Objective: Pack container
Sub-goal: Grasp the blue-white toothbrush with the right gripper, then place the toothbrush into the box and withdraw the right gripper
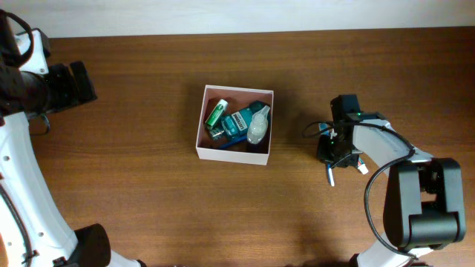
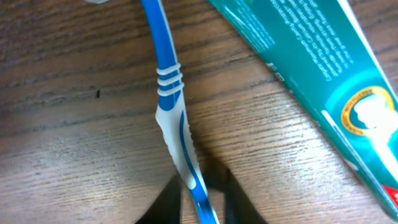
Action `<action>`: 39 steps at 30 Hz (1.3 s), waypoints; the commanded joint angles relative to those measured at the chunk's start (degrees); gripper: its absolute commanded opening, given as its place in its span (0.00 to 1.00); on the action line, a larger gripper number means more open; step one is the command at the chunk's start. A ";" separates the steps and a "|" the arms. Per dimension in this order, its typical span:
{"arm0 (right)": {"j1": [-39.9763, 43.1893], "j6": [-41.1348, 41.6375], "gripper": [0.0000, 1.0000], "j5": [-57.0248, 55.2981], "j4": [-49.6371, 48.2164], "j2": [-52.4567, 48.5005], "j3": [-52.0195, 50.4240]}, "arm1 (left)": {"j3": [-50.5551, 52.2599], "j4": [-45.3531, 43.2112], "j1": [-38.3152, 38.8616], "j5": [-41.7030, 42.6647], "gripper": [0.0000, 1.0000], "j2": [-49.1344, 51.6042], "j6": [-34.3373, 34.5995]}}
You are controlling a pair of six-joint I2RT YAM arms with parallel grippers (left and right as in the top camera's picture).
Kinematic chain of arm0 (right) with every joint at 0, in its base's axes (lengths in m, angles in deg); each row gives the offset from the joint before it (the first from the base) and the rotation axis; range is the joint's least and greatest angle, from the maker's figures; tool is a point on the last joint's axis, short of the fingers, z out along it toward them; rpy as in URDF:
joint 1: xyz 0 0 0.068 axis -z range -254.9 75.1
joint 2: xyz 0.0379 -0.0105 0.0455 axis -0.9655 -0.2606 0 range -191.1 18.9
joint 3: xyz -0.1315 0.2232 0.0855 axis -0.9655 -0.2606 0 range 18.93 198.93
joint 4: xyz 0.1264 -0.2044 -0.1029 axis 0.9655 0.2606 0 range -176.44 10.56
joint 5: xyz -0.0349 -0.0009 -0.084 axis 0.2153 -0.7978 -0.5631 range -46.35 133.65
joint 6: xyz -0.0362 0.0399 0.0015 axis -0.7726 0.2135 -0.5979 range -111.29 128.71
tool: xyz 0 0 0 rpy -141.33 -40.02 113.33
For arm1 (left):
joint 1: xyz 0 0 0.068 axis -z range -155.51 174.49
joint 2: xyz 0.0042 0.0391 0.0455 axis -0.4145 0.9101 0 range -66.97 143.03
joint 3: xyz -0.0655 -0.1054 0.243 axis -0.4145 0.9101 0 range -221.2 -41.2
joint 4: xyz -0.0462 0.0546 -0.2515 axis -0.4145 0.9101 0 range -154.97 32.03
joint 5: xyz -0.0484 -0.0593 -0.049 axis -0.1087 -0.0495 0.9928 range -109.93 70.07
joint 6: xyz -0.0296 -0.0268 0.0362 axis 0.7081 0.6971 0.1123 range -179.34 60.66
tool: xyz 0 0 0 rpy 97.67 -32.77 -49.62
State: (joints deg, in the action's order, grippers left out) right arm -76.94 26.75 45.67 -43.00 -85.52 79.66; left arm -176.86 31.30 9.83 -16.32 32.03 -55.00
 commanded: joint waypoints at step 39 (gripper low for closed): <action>-34.95 -2.12 0.04 0.72 11.32 -1.81 38.58 | -0.57 -0.07 -0.26 -0.02 0.99 0.02 0.74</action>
State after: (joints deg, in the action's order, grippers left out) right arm -112.06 23.80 47.83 -29.95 -85.01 118.68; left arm -176.86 31.30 9.83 -16.32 32.03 -55.00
